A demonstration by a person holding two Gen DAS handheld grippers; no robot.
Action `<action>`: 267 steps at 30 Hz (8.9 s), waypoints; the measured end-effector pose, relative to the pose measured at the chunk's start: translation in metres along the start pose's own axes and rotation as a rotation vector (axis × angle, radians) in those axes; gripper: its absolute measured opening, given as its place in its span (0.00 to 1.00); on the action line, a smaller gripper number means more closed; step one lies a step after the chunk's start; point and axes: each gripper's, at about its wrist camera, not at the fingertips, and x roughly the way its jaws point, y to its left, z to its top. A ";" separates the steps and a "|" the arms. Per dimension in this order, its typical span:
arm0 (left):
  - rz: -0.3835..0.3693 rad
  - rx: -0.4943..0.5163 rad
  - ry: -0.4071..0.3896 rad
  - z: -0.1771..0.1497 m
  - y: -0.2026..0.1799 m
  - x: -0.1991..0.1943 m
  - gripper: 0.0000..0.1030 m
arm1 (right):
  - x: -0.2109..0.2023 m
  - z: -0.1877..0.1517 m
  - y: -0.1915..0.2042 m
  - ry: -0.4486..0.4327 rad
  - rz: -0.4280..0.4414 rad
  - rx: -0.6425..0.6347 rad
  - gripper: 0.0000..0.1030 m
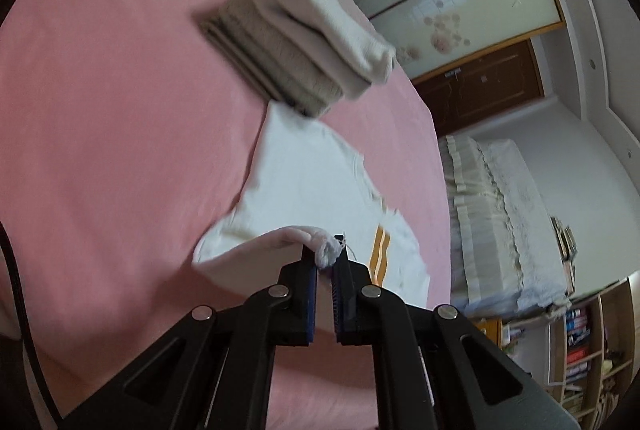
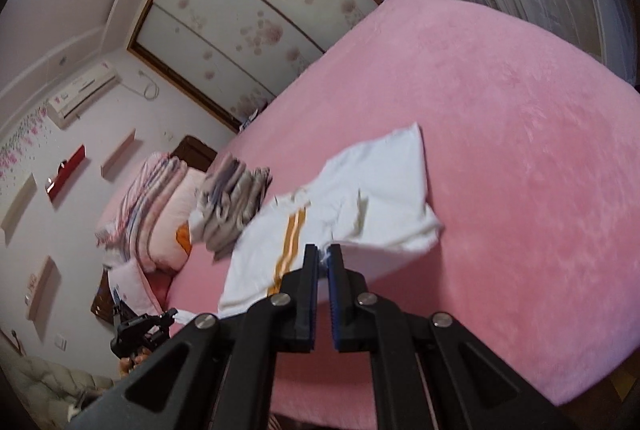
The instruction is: Fold small clothes
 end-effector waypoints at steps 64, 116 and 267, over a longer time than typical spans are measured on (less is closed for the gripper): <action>0.274 0.436 0.142 0.104 -0.012 0.191 0.53 | 0.239 0.084 -0.066 0.291 -0.399 -0.161 0.24; 0.675 0.587 -0.122 0.068 -0.047 0.254 0.16 | 0.222 0.095 -0.058 0.002 -0.690 -0.311 0.00; 0.254 0.327 -0.204 -0.037 -0.079 0.206 0.12 | 0.305 -0.058 0.126 0.159 -0.322 -0.468 0.02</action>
